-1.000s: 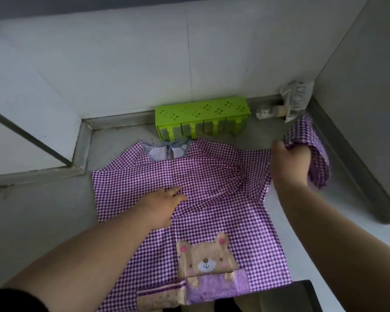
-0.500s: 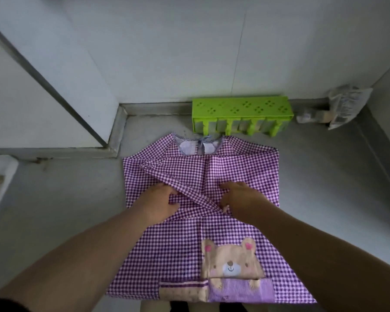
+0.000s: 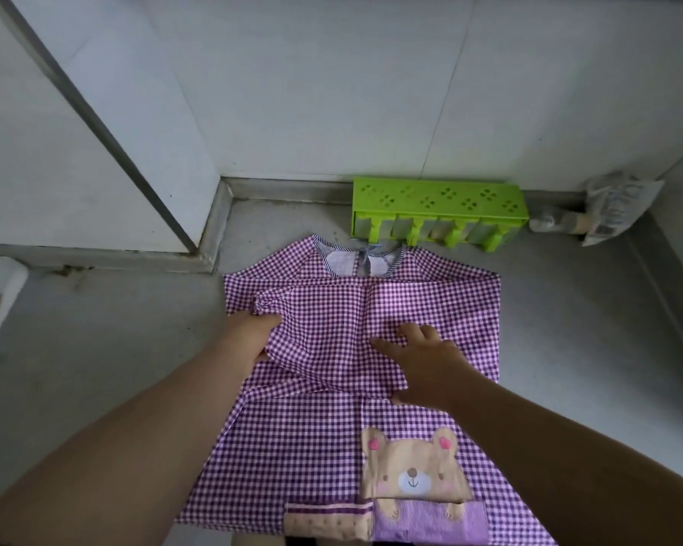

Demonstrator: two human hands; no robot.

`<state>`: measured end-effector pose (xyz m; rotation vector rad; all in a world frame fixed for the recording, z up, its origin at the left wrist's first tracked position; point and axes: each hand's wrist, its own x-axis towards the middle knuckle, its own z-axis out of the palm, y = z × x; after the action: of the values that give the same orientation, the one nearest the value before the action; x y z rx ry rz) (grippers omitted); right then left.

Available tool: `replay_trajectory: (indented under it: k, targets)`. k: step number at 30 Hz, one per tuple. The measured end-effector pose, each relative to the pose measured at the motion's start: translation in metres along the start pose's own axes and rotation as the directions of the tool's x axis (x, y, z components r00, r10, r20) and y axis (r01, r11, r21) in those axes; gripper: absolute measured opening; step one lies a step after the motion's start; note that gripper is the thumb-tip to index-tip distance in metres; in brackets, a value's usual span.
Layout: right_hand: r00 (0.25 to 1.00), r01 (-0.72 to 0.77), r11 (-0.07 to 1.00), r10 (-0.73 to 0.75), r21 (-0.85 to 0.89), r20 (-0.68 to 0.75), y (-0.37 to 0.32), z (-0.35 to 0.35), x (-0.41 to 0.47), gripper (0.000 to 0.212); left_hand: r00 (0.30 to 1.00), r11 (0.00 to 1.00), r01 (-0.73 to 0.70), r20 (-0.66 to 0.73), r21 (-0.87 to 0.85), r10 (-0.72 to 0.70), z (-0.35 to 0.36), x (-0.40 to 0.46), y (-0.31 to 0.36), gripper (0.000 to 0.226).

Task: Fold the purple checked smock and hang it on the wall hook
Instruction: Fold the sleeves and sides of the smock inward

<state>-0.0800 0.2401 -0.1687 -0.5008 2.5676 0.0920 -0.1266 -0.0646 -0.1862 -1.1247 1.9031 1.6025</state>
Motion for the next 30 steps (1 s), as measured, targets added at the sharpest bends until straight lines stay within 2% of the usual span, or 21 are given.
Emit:
replay_trajectory:
  k: [2,4,5,8,10,12,15,16,19,22,25,30]
  targets:
    - [0.999,-0.032,0.999,0.033,0.026,-0.019,0.002,0.001,-0.001,0.096,0.993,0.973,-0.088,-0.058,0.215,0.103,-0.006,-0.002,0.0,0.051]
    - [0.993,-0.113,0.991,0.115,0.071,-0.032,0.006,0.004,0.0,0.095,0.971,0.87,-0.134,-0.115,0.475,0.212,-0.021,-0.004,-0.002,0.052]
    - [0.988,-0.152,0.985,0.155,0.086,-0.026,0.009,0.007,0.0,0.098,0.957,0.827,-0.145,-0.135,0.544,0.257,-0.031,-0.002,-0.006,0.051]
    - [0.981,-0.192,0.976,0.191,0.099,0.014,0.019,0.009,0.001,0.11,0.948,0.781,-0.155,-0.131,0.605,0.29,-0.057,0.004,-0.018,0.051]
    - [0.983,-0.181,0.98,0.179,0.085,0.032,0.021,0.008,0.003,0.113,0.958,0.739,-0.122,-0.116,0.663,0.262,-0.067,0.006,-0.027,0.05]
    - [0.984,-0.176,0.98,0.174,0.097,0.033,0.023,0.008,0.004,0.115,0.962,0.742,-0.099,-0.126,0.663,0.242,-0.066,0.007,-0.031,0.051]
    - [0.987,-0.162,0.98,0.162,0.117,0.016,0.026,0.01,0.005,0.117,0.959,0.889,-0.059,-0.221,0.455,0.177,-0.058,0.002,-0.027,0.069]
    - [0.988,-0.155,0.981,0.155,0.12,0.007,0.026,0.011,0.005,0.118,0.963,0.908,-0.033,-0.229,0.417,0.14,-0.056,0.002,-0.025,0.072]
    - [0.984,-0.16,0.979,0.168,0.124,-0.055,0.024,0.012,-0.003,0.119,0.989,0.894,-0.012,-0.125,0.448,0.075,-0.049,0.0,-0.022,0.064]
    - [0.97,-0.189,0.972,0.207,0.142,-0.125,0.017,0.017,-0.018,0.105,0.993,0.865,-0.088,-0.027,0.494,0.116,-0.048,-0.001,-0.022,0.049]
    - [0.984,-0.158,0.981,0.166,0.116,-0.064,0.014,0.029,-0.032,0.089,0.981,0.839,-0.181,0.036,0.513,0.19,-0.047,-0.004,-0.023,0.038]
    - [0.99,-0.136,0.982,0.138,0.13,-0.006,0.024,0.038,-0.032,0.091,0.963,0.794,-0.258,0.084,0.55,0.255,-0.037,-0.002,-0.008,0.041]
